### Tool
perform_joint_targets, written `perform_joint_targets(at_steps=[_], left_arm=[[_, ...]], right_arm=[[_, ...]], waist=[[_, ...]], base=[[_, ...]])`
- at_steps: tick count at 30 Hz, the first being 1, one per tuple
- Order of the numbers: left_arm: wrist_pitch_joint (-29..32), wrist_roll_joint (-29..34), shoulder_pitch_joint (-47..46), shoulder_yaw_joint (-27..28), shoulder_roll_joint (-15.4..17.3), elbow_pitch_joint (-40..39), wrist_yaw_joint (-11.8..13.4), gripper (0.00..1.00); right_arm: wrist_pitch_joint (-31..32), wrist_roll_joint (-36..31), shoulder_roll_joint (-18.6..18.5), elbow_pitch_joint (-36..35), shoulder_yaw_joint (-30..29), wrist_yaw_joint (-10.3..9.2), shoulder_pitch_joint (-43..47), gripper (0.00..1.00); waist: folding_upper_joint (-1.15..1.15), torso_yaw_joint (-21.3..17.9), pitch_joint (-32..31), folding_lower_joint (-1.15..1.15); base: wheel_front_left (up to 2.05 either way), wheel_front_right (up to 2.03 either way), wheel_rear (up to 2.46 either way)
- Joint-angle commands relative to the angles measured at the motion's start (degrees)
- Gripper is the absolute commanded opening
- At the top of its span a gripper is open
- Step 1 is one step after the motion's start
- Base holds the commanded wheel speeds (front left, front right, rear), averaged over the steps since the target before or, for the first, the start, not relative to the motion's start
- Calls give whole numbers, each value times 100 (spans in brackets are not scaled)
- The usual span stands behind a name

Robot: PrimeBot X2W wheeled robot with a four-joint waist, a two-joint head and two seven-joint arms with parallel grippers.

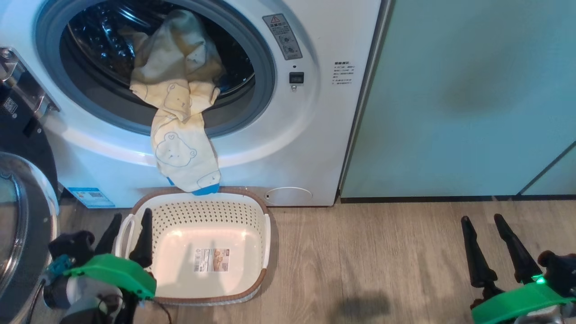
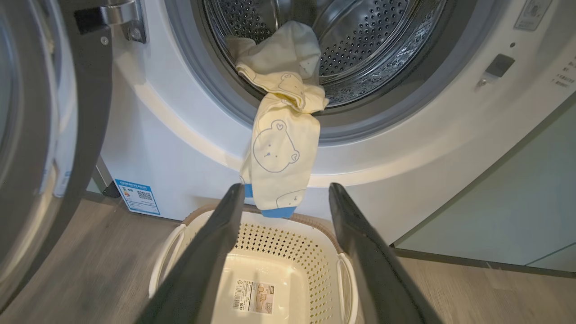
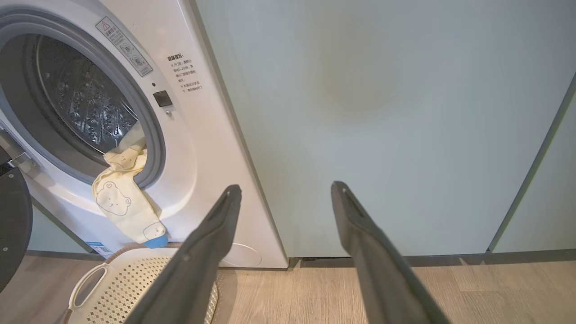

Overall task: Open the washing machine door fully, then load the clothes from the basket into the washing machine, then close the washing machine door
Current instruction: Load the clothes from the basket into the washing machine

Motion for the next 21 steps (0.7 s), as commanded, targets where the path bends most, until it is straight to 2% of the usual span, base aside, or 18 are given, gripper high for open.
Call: perform_joint_targets(at_steps=[1, 12, 21], left_arm=[[-53, 36, -130, 225, 116, -196, -5, 100], [-53, 21, -69, 183, 40, -242, -6, 100], [-53, -414, -598, -183, 137, 377, -6, 100]], right_arm=[[-38, -9, -126, -197, 99, 10, -57, 100], [-38, -4, -115, -204, 96, 10, -71, 100], [-38, 6, -163, -260, 206, 10, -260, 100]], waist=[[0, -1, 10, 1], [0, 18, 103, 1], [0, -117, 514, 1]], base=[[0, 0, 0], [0, 0, 0], [0, 0, 0]])
